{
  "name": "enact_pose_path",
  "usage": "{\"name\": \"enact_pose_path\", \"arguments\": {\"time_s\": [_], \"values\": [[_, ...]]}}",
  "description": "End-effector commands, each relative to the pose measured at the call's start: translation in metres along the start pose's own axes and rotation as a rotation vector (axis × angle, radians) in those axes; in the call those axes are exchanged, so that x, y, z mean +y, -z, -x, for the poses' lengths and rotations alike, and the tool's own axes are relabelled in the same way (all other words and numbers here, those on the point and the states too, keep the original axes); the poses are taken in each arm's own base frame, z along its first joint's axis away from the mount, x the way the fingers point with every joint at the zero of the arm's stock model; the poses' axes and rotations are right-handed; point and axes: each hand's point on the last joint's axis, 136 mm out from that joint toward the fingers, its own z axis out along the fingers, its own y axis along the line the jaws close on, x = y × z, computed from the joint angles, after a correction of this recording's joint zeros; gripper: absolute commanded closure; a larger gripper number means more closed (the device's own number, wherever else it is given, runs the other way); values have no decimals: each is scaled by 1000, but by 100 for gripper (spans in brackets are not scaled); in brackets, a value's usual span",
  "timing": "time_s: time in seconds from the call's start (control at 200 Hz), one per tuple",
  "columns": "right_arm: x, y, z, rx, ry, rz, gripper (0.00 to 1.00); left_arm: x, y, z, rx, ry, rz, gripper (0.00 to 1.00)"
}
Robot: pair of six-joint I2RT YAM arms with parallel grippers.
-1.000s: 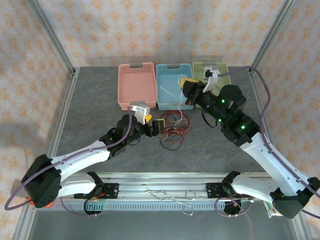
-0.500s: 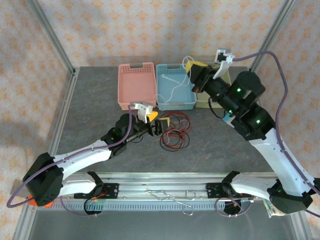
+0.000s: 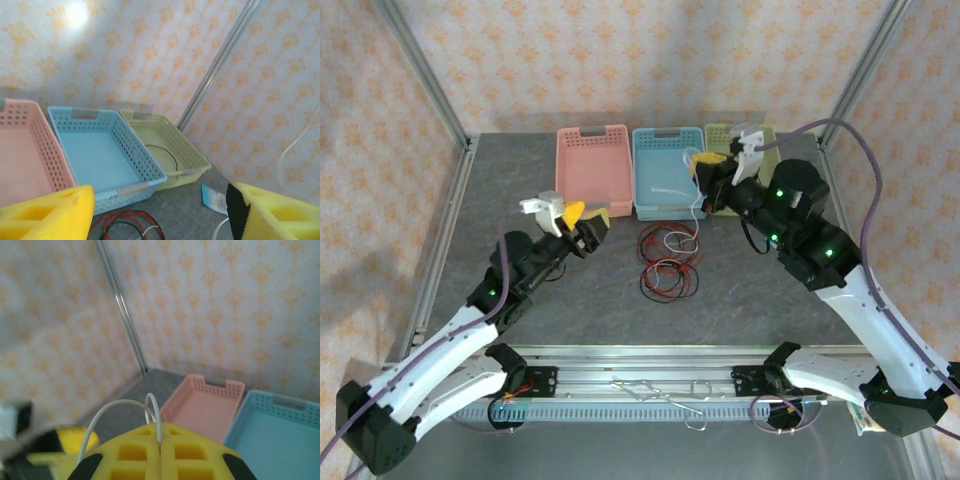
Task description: Untangle the cables
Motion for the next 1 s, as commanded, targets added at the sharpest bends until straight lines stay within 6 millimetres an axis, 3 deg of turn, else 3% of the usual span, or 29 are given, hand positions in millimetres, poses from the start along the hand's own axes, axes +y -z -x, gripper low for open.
{"name": "enact_pose_path", "arguments": {"time_s": [0.0,0.22,0.28,0.416,0.661,0.996], "values": [[8,6,-20,37,94,64,100,-13,11,-4,51,-46,-71,28],[0,-1,-56,27,191,60,100,-59,5,12,97,-63,-277,30],[-5,-3,-61,22,241,39,100,-66,0,14,110,-66,-309,32],[5,-8,-79,34,422,121,100,-75,-10,16,147,-106,-343,34],[9,-14,-99,27,670,180,100,-83,-30,-1,251,-156,-393,39],[22,-17,-112,61,708,285,100,-113,-47,-16,311,-191,-497,41]]}}
